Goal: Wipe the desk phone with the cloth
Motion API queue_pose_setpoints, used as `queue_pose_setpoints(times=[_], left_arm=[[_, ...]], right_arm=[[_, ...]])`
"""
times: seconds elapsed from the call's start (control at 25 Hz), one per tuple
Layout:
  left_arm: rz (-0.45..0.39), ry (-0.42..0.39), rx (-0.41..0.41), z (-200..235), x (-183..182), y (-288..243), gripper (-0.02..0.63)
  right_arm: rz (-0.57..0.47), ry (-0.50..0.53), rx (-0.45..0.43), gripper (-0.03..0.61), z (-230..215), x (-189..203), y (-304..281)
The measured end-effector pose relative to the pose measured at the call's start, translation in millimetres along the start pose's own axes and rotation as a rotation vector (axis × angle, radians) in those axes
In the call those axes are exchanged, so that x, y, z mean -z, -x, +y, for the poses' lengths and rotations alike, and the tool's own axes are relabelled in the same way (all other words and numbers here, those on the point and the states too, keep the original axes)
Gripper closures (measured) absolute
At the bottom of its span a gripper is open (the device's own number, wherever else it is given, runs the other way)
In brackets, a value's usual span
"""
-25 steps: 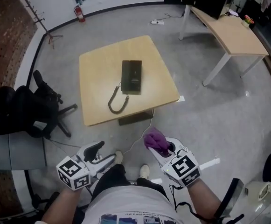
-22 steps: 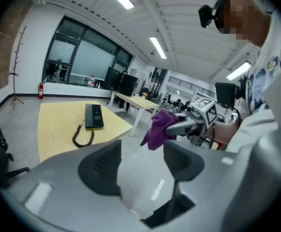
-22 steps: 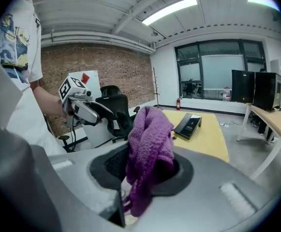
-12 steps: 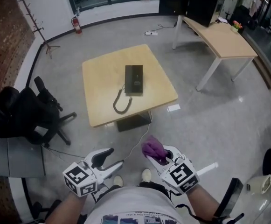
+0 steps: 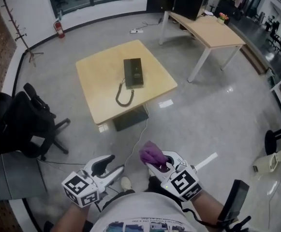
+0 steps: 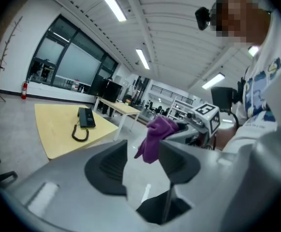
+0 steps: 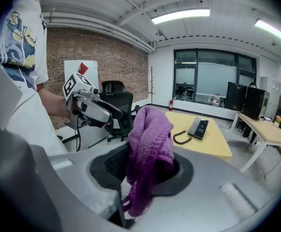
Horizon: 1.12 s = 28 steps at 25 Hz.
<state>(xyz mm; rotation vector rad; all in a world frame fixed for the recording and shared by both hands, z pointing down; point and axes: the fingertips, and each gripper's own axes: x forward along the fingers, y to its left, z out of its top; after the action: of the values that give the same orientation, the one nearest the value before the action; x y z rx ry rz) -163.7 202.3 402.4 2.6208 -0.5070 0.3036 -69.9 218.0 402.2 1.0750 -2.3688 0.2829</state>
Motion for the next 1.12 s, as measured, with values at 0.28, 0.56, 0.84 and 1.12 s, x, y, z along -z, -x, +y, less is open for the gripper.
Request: queue_pose_setpoints(times=[0.28,0.56,0.84,1.12], left_arm=[[0.053,-0.033,0.035,-16,15,15,0.541],[0.064,-0.018,0.037,-46,28,7,0.609],[0.078,-0.020,0.056,-83,32,-12,0.609],[0.086,-0.014,0.036,-94,37,-21,0.609]], right_arm=[[-0.009,0.011,-0.003,0.471,38,-7,3],[-0.023,0.045,-0.020,0.471,49,-8,24],[-0.028,0.063,-0.018,0.471,45,4,51],[-0.039,0.077,-0.021,0.471,40,14,63]])
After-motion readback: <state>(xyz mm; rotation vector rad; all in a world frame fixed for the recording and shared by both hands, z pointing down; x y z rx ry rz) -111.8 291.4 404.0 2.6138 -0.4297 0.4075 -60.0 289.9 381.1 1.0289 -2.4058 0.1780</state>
